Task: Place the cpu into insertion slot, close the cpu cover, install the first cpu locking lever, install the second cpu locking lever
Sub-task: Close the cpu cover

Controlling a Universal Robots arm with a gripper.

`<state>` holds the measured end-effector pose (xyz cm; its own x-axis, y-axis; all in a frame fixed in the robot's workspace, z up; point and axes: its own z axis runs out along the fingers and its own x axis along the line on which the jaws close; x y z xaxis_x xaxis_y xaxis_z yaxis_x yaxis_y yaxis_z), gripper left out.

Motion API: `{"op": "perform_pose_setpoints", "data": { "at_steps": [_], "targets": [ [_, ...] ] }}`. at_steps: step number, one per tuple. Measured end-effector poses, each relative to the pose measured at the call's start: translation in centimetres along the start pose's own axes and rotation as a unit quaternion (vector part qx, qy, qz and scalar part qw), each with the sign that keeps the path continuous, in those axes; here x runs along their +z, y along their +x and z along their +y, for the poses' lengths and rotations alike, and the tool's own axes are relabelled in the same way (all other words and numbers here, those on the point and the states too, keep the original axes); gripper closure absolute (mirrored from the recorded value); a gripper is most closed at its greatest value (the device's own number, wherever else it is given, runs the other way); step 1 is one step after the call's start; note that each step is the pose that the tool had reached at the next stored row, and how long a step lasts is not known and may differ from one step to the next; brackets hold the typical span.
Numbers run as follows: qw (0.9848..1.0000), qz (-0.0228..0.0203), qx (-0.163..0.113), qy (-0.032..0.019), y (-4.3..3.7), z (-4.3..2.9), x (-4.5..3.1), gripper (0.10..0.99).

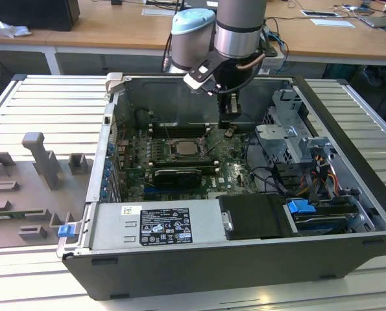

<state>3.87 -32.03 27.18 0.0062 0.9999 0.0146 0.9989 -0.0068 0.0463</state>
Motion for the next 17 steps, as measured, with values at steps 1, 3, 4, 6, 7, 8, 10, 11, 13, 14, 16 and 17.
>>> {"op": "perform_pose_setpoints", "data": {
  "at_steps": [1, 3, 4, 6, 7, 8, 10, 11, 13, 14, 16, 17],
  "targets": [
    [1.0, 0.0, 0.0, 0.0002, 0.0, 0.12, 0.01, 0.98],
    [1.0, 0.0, 0.0, 0.0004, 0.0, 0.41, 0.02, 0.98],
    [1.0, 0.0, 0.0, 0.0005, 0.0, 0.61, 0.02, 0.98],
    [1.0, 0.0, 0.0, 0.0006, 0.01, 1.03, 0.05, 0.98],
    [1.0, 0.0, 0.0, 0.0005, 0.01, 1.22, 0.05, 0.98],
    [1.0, 0.0, 0.0, 0.0006, 0.01, 1.67, 0.08, 0.98],
    [1.0, 0.0, 0.0, 0.0006, 0.01, 1.96, 0.1, 0.98],
    [1.0, -0.0001, 0.0, 0.0006, 0.01, 2.07, 0.1, 0.98],
    [1.0, 0.0, 0.0, 0.0006, 0.01, 2.23, 0.11, 0.98],
    [1.0, 0.0, 0.0, 0.0006, 0.01, 2.31, 0.11, 0.98],
    [1.0, 0.0, 0.0, 0.0006, 0.01, 2.62, 0.15, 0.98],
    [1.0, 0.0, 0.0, 0.0006, 0.01, 2.74, 0.19, 0.98]
  ]
}}
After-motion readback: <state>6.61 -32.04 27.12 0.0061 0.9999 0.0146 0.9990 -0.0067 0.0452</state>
